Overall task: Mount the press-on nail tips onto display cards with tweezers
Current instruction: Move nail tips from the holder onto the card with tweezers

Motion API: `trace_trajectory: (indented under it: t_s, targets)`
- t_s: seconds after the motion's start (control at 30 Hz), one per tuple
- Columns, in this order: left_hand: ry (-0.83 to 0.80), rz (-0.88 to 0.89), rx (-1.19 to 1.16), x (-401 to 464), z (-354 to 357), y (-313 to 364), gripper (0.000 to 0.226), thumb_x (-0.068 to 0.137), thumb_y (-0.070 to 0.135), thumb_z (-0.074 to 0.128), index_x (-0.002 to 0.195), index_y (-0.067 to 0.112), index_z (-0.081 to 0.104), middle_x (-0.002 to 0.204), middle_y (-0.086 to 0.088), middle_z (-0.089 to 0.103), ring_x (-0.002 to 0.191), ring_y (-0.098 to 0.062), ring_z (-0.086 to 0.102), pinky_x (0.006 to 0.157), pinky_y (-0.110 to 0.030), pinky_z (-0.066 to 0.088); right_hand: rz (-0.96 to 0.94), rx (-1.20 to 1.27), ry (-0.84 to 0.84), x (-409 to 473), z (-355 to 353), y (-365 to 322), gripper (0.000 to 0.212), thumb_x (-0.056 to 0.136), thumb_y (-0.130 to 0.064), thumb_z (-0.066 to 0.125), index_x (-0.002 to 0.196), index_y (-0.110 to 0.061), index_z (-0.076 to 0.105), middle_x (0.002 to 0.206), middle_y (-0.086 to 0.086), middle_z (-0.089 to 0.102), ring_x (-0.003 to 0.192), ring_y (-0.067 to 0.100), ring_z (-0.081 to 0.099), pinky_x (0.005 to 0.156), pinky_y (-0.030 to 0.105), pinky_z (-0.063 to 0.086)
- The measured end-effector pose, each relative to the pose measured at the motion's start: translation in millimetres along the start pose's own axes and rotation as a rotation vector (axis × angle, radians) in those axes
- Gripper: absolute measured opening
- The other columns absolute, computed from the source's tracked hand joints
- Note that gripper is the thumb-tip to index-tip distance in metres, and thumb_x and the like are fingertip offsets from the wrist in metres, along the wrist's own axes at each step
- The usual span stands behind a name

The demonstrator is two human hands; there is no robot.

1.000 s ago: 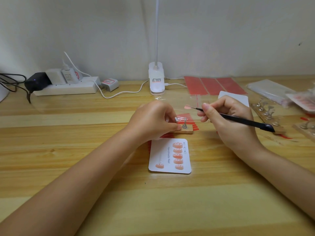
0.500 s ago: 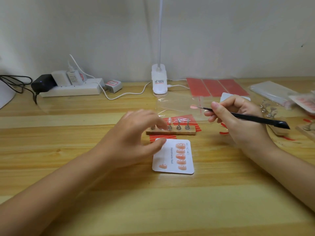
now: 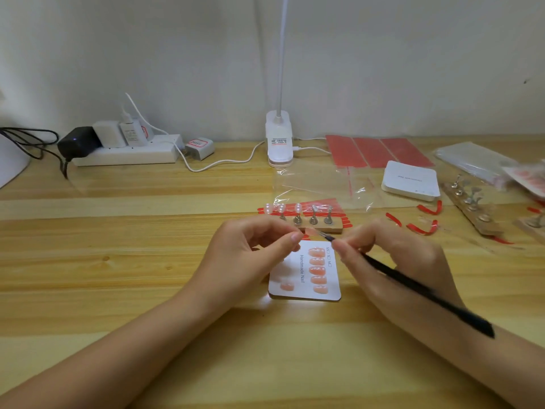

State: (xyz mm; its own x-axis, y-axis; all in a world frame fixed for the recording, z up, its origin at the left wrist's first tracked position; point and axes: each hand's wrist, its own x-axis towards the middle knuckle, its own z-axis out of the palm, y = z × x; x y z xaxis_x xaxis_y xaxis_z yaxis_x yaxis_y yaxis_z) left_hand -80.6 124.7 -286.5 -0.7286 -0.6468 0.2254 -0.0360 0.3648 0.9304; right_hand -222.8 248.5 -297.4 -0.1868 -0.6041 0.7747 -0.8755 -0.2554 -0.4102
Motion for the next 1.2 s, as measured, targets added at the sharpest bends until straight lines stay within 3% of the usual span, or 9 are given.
trace_trajectory:
  t_s: [0.1,0.23,0.43,0.63,0.8,0.87,1.0,1.1,1.2]
  targets:
    - [-0.003,-0.007,-0.006,-2,1,-2,0.012,0.077,0.017,0.070,0.069,0.026,0.072,0.073,0.007,0.071,0.067,-0.009,0.058,0.062,-0.026,0.046,-0.085,-0.064,-0.019,-3,3,1,0.025,0.086,-0.017,0.056,0.068,-0.001,0.064,0.063,0.006,0.064,0.061,0.013,0.056,0.060,0.018,0.044]
    - [-0.019,-0.016,0.007,-3,4,0,0.013,0.077,0.014,0.070,0.073,0.026,0.073,0.073,0.018,0.071,0.066,-0.005,0.060,0.060,-0.017,0.046,-0.126,-0.091,-0.038,-4,5,4,0.024,0.086,-0.015,0.056,0.068,-0.002,0.064,0.064,0.007,0.063,0.059,0.020,0.061,0.058,0.026,0.045]
    - [0.003,-0.106,-0.064,-2,5,3,0.010,0.075,0.024,0.069,0.072,0.015,0.073,0.065,0.006,0.071,0.054,0.004,0.058,0.053,-0.008,0.044,-0.227,-0.116,-0.120,-5,5,7,0.024,0.087,-0.008,0.059,0.066,0.002,0.062,0.062,0.011,0.060,0.056,0.030,0.057,0.051,0.038,0.046]
    - [-0.046,-0.173,-0.113,1,2,3,0.012,0.080,0.022,0.065,0.072,0.017,0.072,0.063,0.007,0.069,0.050,0.003,0.055,0.050,-0.008,0.041,-0.337,-0.175,-0.165,0,4,2,0.028,0.086,-0.005,0.058,0.060,0.006,0.061,0.057,0.014,0.056,0.049,0.033,0.052,0.045,0.038,0.044]
    - [-0.088,-0.199,-0.134,3,0,5,0.026,0.059,0.045,0.064,0.068,0.022,0.071,0.065,0.010,0.067,0.053,0.003,0.051,0.052,-0.009,0.041,-0.374,-0.194,-0.153,2,7,-2,0.027,0.083,-0.004,0.059,0.058,0.006,0.062,0.056,0.015,0.057,0.048,0.033,0.054,0.044,0.037,0.044]
    - [-0.099,-0.206,-0.139,4,-1,6,0.024,0.060,0.043,0.065,0.069,0.021,0.070,0.064,0.011,0.066,0.052,0.003,0.050,0.052,-0.009,0.041,-0.361,-0.185,-0.160,3,7,-3,0.026,0.083,-0.006,0.060,0.059,0.005,0.063,0.058,0.014,0.059,0.050,0.033,0.056,0.046,0.037,0.045]
    - [-0.127,-0.214,-0.142,4,-4,4,0.014,0.082,0.021,0.062,0.070,0.018,0.068,0.061,0.011,0.063,0.054,0.000,0.048,0.052,-0.010,0.042,-0.164,0.015,-0.162,-1,2,-8,0.020,0.082,-0.013,0.062,0.066,-0.002,0.065,0.064,0.008,0.064,0.059,0.023,0.063,0.055,0.035,0.049]
    - [-0.195,-0.198,-0.170,5,-10,4,0.013,0.077,0.027,0.061,0.069,0.018,0.065,0.061,0.011,0.060,0.054,-0.002,0.045,0.055,-0.010,0.040,0.236,0.384,-0.075,1,-5,-13,0.016,0.079,-0.022,0.071,0.070,-0.011,0.062,0.061,0.001,0.065,0.060,0.017,0.064,0.059,0.027,0.052]
    - [-0.268,-0.182,-0.182,6,-14,4,0.015,0.074,0.030,0.057,0.069,0.018,0.063,0.064,0.010,0.058,0.057,-0.003,0.044,0.058,-0.011,0.039,0.580,0.694,-0.006,8,-7,-8,0.021,0.065,-0.031,0.072,0.071,-0.015,0.060,0.061,0.005,0.068,0.058,0.013,0.065,0.060,0.017,0.052]
